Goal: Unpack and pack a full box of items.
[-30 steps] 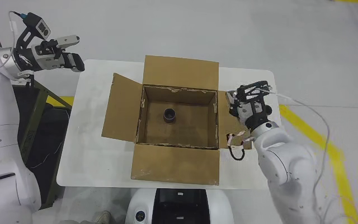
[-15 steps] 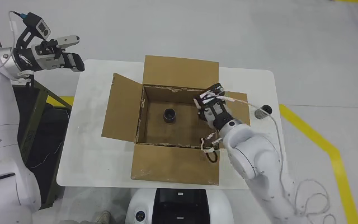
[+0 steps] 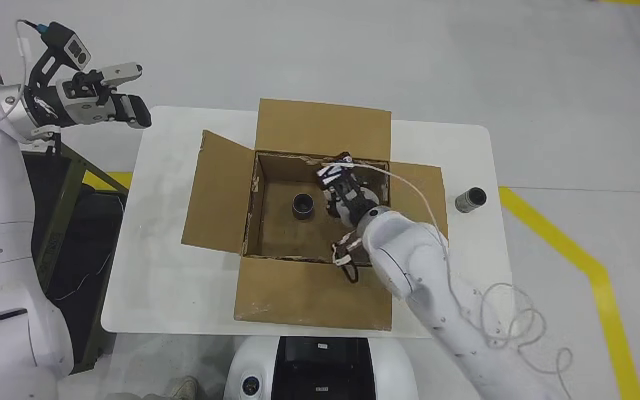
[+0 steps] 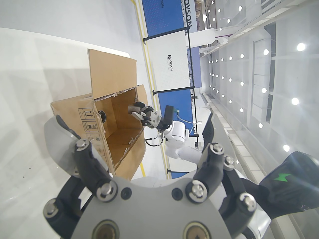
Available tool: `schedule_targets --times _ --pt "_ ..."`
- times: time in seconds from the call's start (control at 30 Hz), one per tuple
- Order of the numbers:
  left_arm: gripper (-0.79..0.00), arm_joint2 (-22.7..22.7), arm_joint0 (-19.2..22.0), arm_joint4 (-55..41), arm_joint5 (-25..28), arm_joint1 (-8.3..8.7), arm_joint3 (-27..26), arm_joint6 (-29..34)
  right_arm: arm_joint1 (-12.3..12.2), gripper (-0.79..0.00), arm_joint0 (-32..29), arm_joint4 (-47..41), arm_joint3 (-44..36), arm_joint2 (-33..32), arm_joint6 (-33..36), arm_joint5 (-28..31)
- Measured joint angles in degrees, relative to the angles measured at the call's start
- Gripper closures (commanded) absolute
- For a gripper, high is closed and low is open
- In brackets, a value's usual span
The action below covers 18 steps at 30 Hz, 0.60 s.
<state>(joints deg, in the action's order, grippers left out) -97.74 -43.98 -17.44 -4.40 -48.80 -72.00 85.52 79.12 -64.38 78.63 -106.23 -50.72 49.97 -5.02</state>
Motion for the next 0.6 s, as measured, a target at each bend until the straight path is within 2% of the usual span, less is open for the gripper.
schedule_targets --times 0.23,0.6 --pt "-0.785 0.00 0.00 0.00 0.00 0.00 0.00 0.00 1.51 0.000 3.04 -1.54 7.90 2.90 -0.07 -1.82" --pt "-0.785 0.00 0.00 0.00 0.00 0.00 0.00 0.00 3.16 0.000 5.55 -3.44 16.03 4.35 -0.64 -3.47"
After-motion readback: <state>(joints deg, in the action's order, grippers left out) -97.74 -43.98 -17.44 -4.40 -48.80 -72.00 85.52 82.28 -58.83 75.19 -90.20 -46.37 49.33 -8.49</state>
